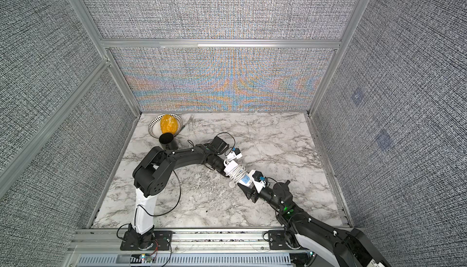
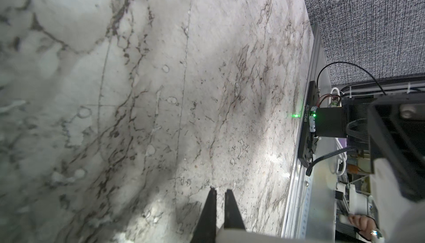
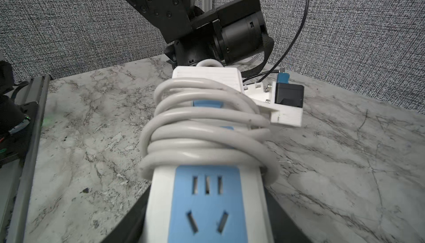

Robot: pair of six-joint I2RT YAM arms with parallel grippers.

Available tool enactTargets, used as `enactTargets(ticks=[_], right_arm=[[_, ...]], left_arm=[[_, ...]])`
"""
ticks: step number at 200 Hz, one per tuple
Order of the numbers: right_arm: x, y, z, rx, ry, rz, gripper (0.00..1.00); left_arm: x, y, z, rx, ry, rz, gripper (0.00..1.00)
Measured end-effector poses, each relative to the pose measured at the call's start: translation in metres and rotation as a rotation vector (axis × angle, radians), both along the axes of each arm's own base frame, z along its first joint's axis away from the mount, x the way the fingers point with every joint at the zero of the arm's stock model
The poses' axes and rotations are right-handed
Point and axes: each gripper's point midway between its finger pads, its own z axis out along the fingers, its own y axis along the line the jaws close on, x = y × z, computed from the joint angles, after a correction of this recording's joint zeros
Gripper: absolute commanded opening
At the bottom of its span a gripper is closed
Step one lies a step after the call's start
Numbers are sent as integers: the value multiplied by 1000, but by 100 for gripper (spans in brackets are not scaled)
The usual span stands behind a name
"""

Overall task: Wrap the cord around the power strip
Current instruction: Place the power strip at the center of the board.

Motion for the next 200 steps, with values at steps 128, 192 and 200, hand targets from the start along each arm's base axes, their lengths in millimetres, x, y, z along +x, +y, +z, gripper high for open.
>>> enactTargets(ticks=[128,192,200], right_arm=[[8,4,-23,-39,44,-16,0],[12,4,-35,-55,75,-34,0],[13,4,-37,-58,83,-37,0]], left_arm=[[30,17,-15,134,-65,151,38],[44,23,-17,175,-140,207,43],[47,25,-17,182,-155,216,57]])
